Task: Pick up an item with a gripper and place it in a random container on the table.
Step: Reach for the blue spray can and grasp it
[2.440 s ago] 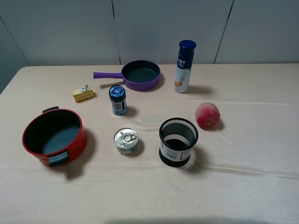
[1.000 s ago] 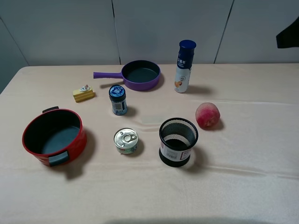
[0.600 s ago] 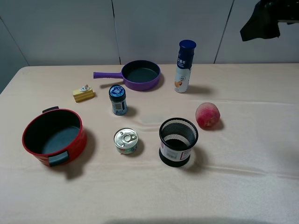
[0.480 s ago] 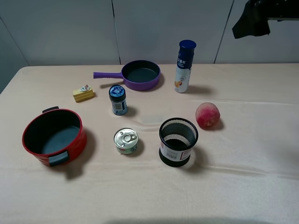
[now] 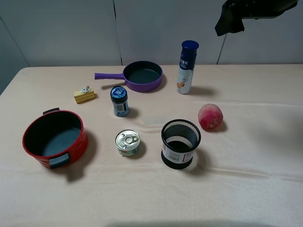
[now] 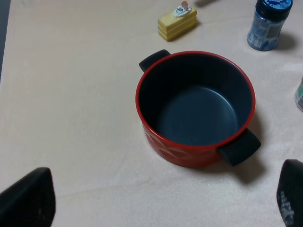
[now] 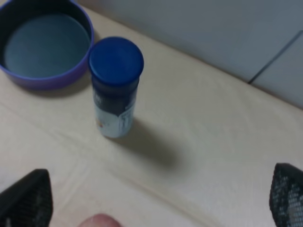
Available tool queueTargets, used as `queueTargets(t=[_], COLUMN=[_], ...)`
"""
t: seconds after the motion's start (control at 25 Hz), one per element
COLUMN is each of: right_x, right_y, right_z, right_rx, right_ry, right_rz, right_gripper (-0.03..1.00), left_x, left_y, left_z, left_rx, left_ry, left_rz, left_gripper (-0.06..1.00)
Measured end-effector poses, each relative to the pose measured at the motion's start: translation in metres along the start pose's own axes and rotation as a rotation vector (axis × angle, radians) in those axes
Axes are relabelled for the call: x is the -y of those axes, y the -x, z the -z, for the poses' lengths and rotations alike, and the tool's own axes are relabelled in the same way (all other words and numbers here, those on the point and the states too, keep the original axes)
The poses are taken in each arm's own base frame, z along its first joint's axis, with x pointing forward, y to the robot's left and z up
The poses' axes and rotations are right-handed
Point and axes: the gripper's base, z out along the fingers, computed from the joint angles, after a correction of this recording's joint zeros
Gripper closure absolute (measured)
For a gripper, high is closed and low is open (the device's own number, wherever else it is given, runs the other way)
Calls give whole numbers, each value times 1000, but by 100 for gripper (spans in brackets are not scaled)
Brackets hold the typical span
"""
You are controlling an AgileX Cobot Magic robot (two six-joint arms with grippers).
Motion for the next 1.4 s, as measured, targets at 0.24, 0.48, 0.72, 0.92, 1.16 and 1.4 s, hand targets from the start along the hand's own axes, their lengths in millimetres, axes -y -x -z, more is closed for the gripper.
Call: queueTargets(t=[0.24, 0.48, 0.72, 0.92, 1.16, 1.4], right_x=[2, 2, 0, -2, -7, -11], right_y=[11, 19, 28, 34, 37, 29], right_z=[-24, -44, -66, -81, -100, -122], right_rx=[-12, -20, -20, -14, -13, -39], right_ry=[5, 20, 66, 100, 161, 195], right_rz=[22, 27, 17, 14, 1, 0], right_gripper=[27, 27, 27, 27, 27, 27], left_x=[0, 0, 0, 0, 0, 0], left_y=[0, 0, 0, 0, 0, 0], left_z=[0, 0, 0, 0, 0, 0], left_rx=[0, 0, 0, 0, 0, 0], left_ry=[0, 0, 0, 0, 0, 0], left_rz=[0, 0, 0, 0, 0, 0], left_gripper=[0, 0, 0, 0, 0, 0])
